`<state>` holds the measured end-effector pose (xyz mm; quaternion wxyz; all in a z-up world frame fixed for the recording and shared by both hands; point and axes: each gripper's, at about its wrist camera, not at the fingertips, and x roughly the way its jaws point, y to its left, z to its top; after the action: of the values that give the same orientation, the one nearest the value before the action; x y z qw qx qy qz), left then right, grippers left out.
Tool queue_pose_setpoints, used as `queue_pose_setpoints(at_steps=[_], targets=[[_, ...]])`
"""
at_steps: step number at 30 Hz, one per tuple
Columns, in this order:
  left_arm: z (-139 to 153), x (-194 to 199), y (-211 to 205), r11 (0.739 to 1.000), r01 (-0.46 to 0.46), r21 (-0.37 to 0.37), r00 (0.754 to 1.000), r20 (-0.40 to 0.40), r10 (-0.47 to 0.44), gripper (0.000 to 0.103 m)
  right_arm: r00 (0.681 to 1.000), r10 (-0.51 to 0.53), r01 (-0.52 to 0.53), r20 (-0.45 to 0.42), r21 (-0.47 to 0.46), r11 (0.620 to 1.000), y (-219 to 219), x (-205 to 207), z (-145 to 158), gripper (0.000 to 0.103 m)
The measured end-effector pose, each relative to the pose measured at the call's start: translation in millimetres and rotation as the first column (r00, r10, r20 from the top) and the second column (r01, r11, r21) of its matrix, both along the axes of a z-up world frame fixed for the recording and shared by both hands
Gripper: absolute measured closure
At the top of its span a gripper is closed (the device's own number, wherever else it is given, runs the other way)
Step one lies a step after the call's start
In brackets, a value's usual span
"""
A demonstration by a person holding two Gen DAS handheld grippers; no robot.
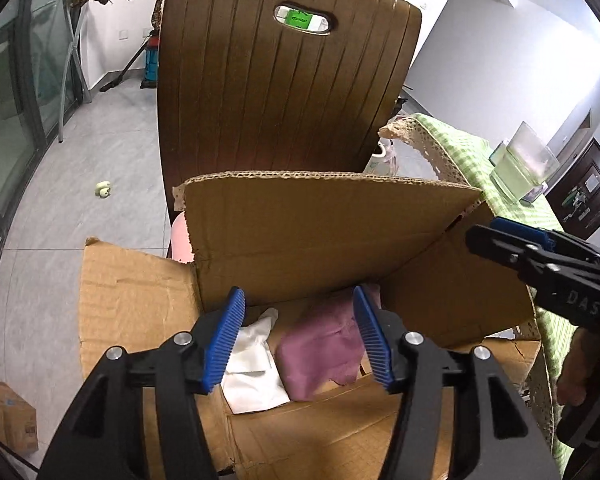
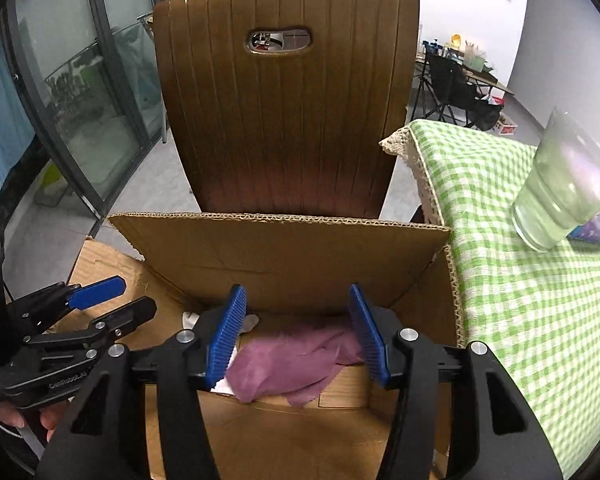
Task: Organize soft objects
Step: 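Withdraw both tools from the box back over the table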
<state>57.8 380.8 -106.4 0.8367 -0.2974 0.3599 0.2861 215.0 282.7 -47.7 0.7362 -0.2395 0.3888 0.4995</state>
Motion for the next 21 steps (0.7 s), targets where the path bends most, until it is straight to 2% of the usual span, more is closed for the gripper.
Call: queue_pose_setpoints(at_steps=[4, 9, 11, 14, 17, 19, 21], targets=[[6.7, -1.1, -3.7, 1.0, -0.008, 0.03, 1.0, 0.001, 0.008, 0.048, 1.0, -0.023, 0.023, 0.011, -0.006, 1.0, -14.1, 1.0, 6.6, 0.05], [29.6, -8.5, -13.5, 0.996, -0.025, 0.087, 0.999, 0.024, 0.023, 0.047, 0.999, -0.041, 0.041, 0.034, -0.012, 0.999, -32.9, -1.0, 17.5, 0.05], [40.3, -13.9, -19.3, 0.991, -0.041, 0.126, 0.999, 0.03, 0.037, 0.045, 0.998, -0.04, 0.04, 0.043, -0.01, 0.999, -39.4, -4.6, 24.5, 0.045], [58.2, -22.5, -29.2, 0.978, -0.078, 0.192, 0.997, 0.044, 0.071, 0.041, 0.997, -0.038, 0.037, 0.07, 0.015, 0.999, -52.9, -12.9, 39.2, 0.041], [80.0, -34.1, -43.1, 0.947, -0.139, 0.29, 0.99, 0.077, 0.122, 0.027, 0.992, -0.041, 0.033, 0.121, 0.073, 0.997, -73.4, -25.0, 58.0, 0.036], [98.9, -43.3, -59.1, 0.906, -0.179, 0.384, 0.982, 0.133, 0.137, 0.016, 0.98, -0.052, 0.029, 0.191, 0.124, 0.992, -87.8, -36.1, 70.2, 0.032], [112.9, -49.5, -74.7, 0.863, -0.211, 0.459, 0.973, 0.187, 0.138, 0.009, 0.959, -0.079, 0.026, 0.273, 0.19, 0.981, -106.4, -47.6, 81.2, 0.023]])
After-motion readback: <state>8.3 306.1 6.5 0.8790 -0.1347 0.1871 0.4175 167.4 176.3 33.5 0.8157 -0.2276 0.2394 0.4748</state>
